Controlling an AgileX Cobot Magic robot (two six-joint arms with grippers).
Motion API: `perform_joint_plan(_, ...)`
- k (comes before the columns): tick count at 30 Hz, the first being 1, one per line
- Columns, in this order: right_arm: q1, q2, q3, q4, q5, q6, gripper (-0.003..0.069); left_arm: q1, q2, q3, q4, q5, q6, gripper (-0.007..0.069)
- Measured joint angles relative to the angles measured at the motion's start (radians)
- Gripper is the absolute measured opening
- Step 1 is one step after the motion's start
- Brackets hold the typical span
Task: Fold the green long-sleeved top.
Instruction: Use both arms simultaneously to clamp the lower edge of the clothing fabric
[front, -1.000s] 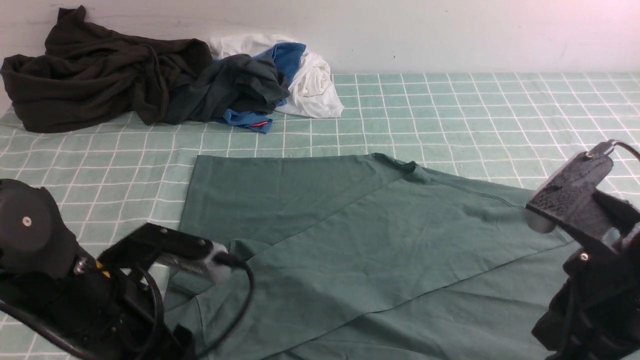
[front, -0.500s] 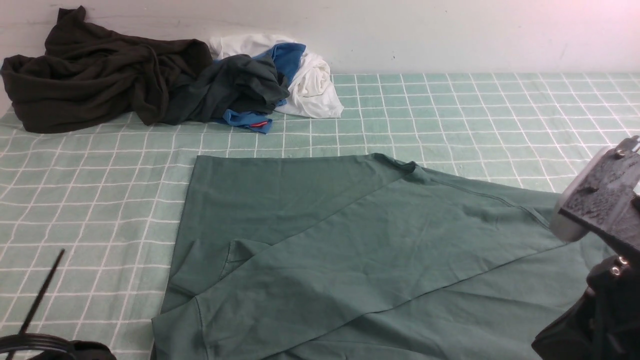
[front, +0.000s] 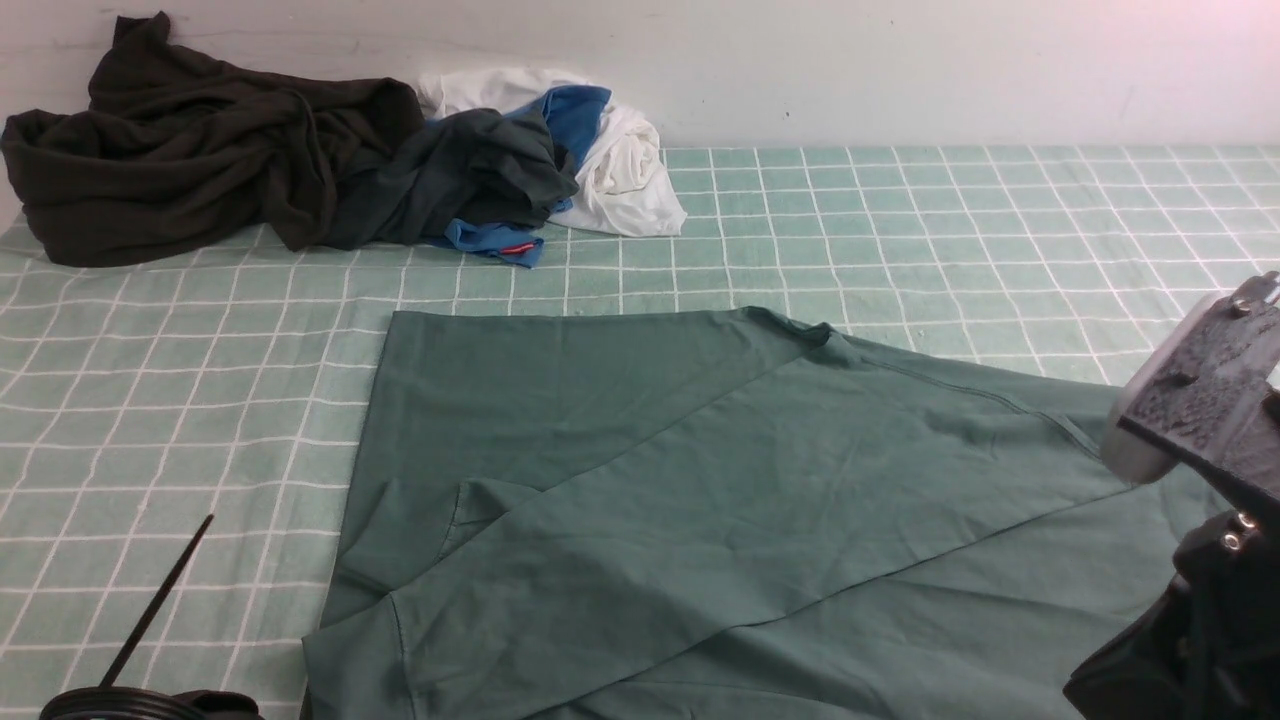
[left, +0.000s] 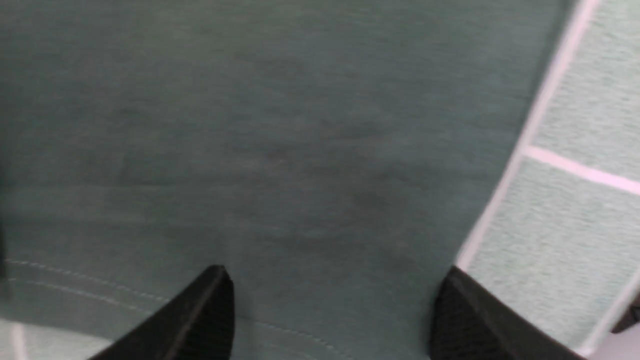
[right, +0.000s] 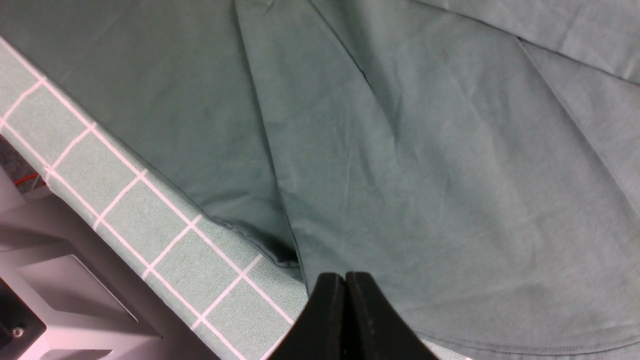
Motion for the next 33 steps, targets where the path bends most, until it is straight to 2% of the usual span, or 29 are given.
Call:
perform_joint_plan(6,0.000,0.000,0.000,0.000,0.000,0.000,-0.0014,0.000,0.000,0.000,0.031,-0.003,-0.014,0.0474)
perform_joint_plan(10,0.000,0.000,0.000,0.000,0.000,0.000,-0.0014,0.000,0.000,0.000,0.046,-0.003,-0.036,0.0419)
perform_joint_plan(11,0.000,0.000,0.000,0.000,0.000,0.000,-0.0014,0.000,0.000,0.000,0.050,-0.004,-0.064,0.0361)
perform_joint_plan(14,0.000,0.000,0.000,0.000,0.000,0.000,-0.0014,-0.001,0.000,0.000,0.041,-0.004,-0.089,0.0280)
perform_joint_plan(18,0.000,0.000,0.000,0.000,0.000,0.000,-0.0014,-0.001,0.001,0.000,0.008,-0.004,-0.081,0.0185)
perform_joint_plan(21,0.000,0.000,0.000,0.000,0.000,-0.008,-0.0014,-0.001,0.001,0.000,0.001,-0.004,-0.071,0.0141)
perform_joint_plan(24,0.000,0.000,0.000,-0.006,0.000,-0.050,-0.0014,-0.001,0.001,0.000,-0.002,0.003,-0.069,0.0039)
perform_joint_plan(29,0.000,0.001,0.007,-0.027,0.000,-0.204,0.0010,-0.001,-0.002,-0.018,-0.002,0.062,-0.093,0.0007)
perform_joint_plan(31,0.000,0.007,0.028,-0.026,-0.002,-0.275,0.0059,-0.001,-0.018,-0.035,-0.002,0.102,-0.108,0.0007)
perform_joint_plan(33,0.000,0.021,0.074,-0.022,-0.003,-0.348,0.0137,-0.001,-0.045,-0.042,-0.002,0.131,-0.124,0.0007)
